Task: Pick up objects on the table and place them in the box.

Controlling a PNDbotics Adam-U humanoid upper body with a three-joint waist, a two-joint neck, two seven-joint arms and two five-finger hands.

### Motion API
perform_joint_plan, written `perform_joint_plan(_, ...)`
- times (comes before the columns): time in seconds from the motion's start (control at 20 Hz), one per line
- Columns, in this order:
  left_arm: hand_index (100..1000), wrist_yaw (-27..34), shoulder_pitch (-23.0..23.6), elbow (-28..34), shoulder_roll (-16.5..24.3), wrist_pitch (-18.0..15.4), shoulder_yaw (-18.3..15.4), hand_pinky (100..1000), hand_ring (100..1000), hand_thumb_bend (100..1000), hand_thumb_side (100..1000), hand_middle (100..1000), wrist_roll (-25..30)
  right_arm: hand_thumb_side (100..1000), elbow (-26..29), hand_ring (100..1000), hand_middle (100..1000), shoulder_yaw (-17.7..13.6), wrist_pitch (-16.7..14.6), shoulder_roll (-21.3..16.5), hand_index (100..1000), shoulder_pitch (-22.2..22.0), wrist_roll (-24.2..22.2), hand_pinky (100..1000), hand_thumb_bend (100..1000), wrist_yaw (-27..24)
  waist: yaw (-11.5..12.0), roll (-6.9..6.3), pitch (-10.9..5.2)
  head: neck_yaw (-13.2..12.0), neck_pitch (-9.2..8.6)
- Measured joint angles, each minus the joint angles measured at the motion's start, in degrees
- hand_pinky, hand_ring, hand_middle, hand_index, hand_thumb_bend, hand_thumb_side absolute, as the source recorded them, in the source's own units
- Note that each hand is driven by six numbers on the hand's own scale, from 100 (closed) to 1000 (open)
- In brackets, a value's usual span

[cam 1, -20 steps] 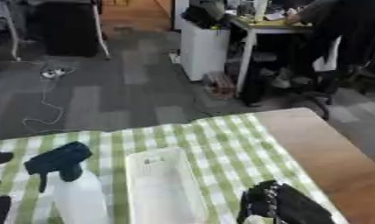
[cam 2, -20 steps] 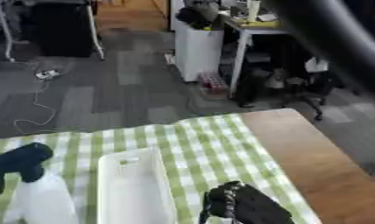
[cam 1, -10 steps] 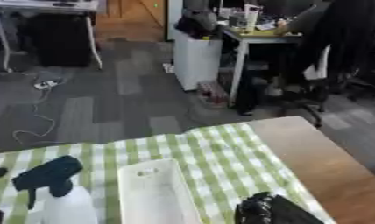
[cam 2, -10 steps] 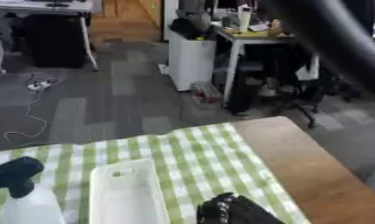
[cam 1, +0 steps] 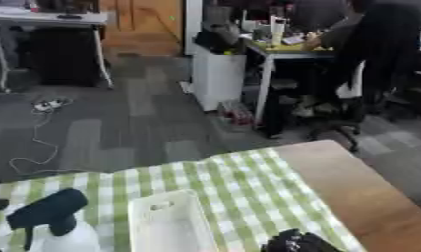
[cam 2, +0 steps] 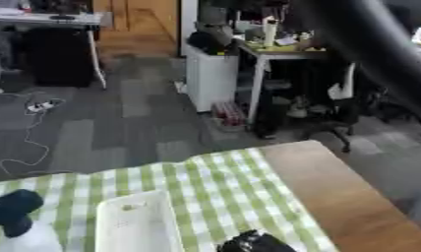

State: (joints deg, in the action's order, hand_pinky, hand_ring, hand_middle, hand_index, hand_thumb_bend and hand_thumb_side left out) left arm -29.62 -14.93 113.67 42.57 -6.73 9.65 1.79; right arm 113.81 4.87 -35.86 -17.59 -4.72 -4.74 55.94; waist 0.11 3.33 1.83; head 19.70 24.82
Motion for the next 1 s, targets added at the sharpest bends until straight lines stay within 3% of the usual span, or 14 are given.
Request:
perform_joint_plan(0.85, 894, 2.09, -5.31, 0.15, 5.75, 2.21, 2.12, 572, 616, 100, 1000, 780, 7.35, 863, 0.0, 439, 465, 0.37, -0.74, -0.37, 547, 0.19, -0.64, 386, 100, -0.85, -0.46, -0.56, -0.19, 0.65, -0.47)
perform_joint_plan(1.0, 893, 2.18, -6.03, 0.16, 6.94, 2.41, 2.44, 593, 629, 100, 1000, 790, 9.23, 864, 0.0, 440, 466, 0.35, -0.77, -0.7, 547, 0.2, -0.65, 386, 100, -1.01, -0.59, -0.65, -0.21, 1.01, 0.12)
